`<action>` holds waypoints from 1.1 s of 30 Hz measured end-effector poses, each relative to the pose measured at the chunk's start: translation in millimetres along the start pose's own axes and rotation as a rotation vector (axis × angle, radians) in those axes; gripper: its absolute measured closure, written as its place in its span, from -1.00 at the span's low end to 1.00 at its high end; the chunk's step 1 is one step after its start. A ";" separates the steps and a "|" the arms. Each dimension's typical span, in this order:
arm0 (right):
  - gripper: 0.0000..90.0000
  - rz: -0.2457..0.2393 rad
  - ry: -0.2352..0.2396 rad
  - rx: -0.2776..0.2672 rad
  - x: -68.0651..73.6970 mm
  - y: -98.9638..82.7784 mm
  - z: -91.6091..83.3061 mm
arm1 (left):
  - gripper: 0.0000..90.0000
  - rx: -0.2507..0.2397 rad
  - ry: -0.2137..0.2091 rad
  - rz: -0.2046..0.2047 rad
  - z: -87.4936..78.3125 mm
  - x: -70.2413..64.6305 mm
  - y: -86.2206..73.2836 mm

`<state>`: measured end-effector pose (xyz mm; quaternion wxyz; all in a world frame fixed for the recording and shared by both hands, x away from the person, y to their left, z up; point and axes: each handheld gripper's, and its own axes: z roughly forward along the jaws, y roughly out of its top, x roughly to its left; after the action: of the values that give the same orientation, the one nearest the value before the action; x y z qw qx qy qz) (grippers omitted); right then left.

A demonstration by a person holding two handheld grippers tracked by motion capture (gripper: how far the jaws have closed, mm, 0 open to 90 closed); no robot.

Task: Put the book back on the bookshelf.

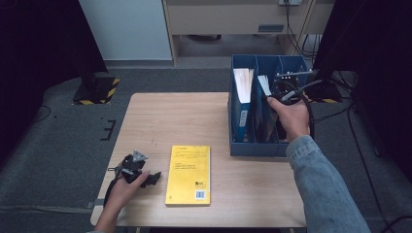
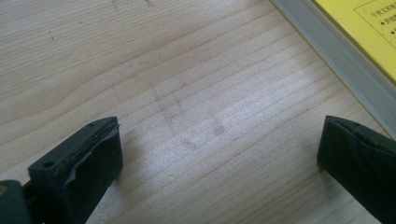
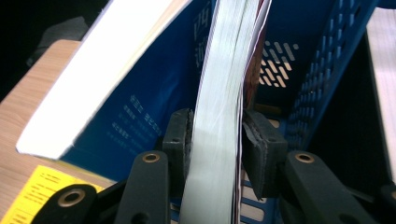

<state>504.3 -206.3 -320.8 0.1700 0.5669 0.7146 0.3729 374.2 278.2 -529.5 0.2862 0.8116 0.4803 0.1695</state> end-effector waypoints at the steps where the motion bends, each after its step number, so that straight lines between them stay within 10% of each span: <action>1: 0.42 0.007 0.007 0.000 0.1 0.4 0.5 | -1.00 0.000 0.000 0.000 0.0 0.0 0.0; 33: 0.62 0.040 -0.060 -0.023 -3.1 11.9 0.5 | -1.00 -0.005 -0.003 0.001 0.8 -1.1 0.6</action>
<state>513.7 -208.1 -313.1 0.1904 0.5898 0.6935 0.3674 374.5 276.8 -529.7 0.2888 0.8114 0.4791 0.1694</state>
